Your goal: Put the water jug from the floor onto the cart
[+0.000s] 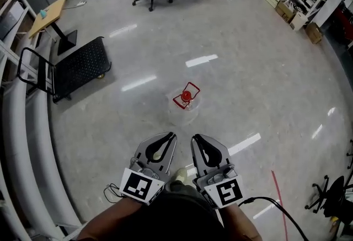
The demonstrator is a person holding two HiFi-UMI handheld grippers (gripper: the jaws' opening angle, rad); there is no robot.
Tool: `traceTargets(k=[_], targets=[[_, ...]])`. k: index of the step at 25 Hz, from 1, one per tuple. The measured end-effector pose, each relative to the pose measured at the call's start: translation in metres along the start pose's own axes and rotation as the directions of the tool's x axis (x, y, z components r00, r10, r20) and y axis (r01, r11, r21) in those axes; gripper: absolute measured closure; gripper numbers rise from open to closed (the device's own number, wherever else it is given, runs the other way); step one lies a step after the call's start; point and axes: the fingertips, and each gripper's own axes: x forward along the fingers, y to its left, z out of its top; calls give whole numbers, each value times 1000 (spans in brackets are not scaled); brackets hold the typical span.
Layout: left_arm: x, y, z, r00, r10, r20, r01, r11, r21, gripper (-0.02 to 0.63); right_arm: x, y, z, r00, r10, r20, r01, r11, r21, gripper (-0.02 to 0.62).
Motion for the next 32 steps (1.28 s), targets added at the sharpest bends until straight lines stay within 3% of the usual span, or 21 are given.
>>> traceTargets(k=[7, 14, 17, 20, 22, 25, 28, 32], targets=[[74, 86, -15, 1000, 1, 13, -1, 999, -49, 603, 95, -53, -25, 998, -39, -55, 38, 999, -18, 591], [158, 162, -74, 998, -20, -57, 16, 998, -68, 603, 181, -119, -89, 986, -64, -152, 58, 997, -48, 591], [190, 181, -124, 994, 13, -108, -25, 993, -113, 603, 204, -157, -137, 978, -53, -202, 41, 997, -61, 591], [221, 208, -218, 972, 63, -227, -107, 976, -189, 603, 229, -211, -212, 960, -55, -273, 34, 996, -82, 591], [244, 228, -286, 955, 103, -278, -179, 949, -261, 601, 244, -252, -278, 940, -50, -338, 13, 994, -113, 589], [271, 253, -386, 921, 156, -356, -292, 882, -370, 574, 265, -310, -382, 895, -47, -443, -18, 990, -141, 570], [292, 269, -476, 891, 158, -425, -372, 791, -486, 508, 290, -352, -478, 844, -32, -535, -69, 983, -168, 523], [323, 263, -553, 879, 80, -470, -400, 658, -638, 413, 314, -386, -581, 753, 8, -658, -152, 975, -162, 467]])
